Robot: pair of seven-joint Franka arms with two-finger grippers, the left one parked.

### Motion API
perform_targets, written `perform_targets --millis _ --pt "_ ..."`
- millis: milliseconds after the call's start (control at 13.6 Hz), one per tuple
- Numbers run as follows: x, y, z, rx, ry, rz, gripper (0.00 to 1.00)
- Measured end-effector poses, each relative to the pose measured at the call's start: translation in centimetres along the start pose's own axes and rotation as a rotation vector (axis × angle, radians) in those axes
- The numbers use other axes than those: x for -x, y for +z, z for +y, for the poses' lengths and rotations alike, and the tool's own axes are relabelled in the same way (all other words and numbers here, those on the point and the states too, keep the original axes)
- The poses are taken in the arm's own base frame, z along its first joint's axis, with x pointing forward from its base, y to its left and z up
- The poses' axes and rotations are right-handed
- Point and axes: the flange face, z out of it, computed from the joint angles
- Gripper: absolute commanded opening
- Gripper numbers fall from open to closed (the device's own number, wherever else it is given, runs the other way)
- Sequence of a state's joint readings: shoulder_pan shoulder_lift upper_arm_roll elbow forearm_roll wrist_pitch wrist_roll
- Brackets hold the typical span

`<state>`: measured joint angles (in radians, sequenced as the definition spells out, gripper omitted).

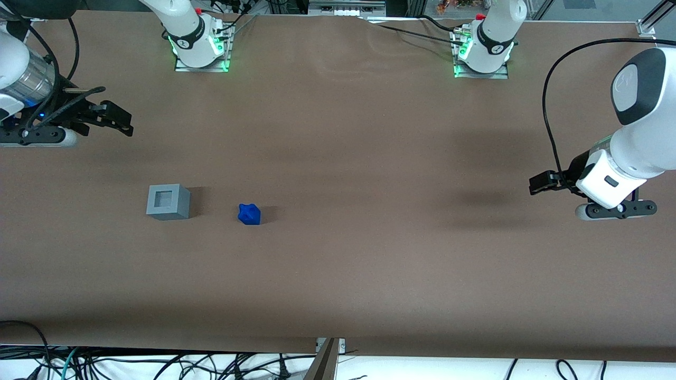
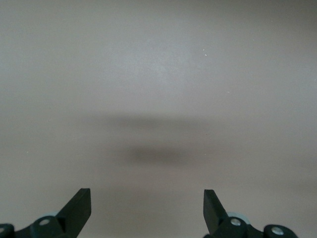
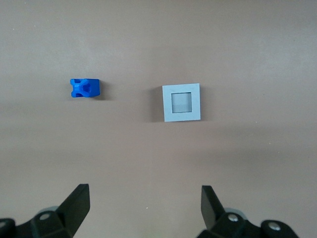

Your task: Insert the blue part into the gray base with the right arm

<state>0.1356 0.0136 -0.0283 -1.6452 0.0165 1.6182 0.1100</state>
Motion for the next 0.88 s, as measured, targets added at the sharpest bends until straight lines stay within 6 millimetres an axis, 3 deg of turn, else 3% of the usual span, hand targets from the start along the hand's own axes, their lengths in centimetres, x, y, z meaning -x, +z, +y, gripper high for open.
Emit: perform_targets --millis 880 --pt "0.00 -0.02 0.23 0.030 -0.005 0.004 0.99"
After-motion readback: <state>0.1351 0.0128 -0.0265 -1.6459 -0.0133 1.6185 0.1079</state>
